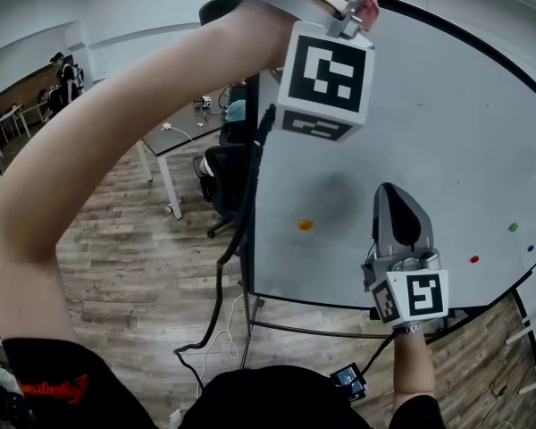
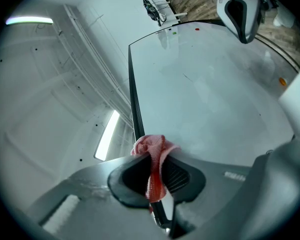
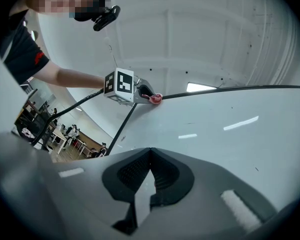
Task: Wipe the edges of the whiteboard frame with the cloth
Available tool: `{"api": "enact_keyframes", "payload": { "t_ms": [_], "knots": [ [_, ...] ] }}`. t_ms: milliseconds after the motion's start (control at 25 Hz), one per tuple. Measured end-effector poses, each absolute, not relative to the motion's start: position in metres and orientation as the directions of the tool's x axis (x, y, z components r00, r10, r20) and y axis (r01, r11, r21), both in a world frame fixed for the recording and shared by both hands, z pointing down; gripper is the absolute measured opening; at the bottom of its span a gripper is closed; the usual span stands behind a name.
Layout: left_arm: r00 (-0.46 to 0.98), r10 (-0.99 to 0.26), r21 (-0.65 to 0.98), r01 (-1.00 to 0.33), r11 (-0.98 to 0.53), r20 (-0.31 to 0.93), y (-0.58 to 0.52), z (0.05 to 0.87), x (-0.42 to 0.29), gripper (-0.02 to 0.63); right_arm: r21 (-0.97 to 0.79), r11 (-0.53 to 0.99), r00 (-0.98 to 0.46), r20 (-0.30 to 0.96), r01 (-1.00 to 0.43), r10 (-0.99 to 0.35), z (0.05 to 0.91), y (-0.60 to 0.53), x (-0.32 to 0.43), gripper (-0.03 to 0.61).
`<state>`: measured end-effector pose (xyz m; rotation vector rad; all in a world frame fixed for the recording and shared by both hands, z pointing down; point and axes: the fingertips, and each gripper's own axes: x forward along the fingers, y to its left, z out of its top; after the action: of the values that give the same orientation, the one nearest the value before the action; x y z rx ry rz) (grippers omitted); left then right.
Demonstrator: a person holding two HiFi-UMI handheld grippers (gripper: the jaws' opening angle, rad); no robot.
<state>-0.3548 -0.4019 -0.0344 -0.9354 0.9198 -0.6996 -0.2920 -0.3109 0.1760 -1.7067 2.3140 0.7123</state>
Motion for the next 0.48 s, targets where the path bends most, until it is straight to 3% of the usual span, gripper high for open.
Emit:
{"api": "enact_keyframes", "payload": {
  "t_ms": [480],
  "knots": [
    [0.392, -0.850, -0.895, 0.126, 0.428, -0.351, -0.410, -0.033, -0.380, 0.048, 0.270, 0.271, -0.365, -0.405, -0.924, -0.838, 0.175, -0.318, -0.306, 0.002]
  ]
}}
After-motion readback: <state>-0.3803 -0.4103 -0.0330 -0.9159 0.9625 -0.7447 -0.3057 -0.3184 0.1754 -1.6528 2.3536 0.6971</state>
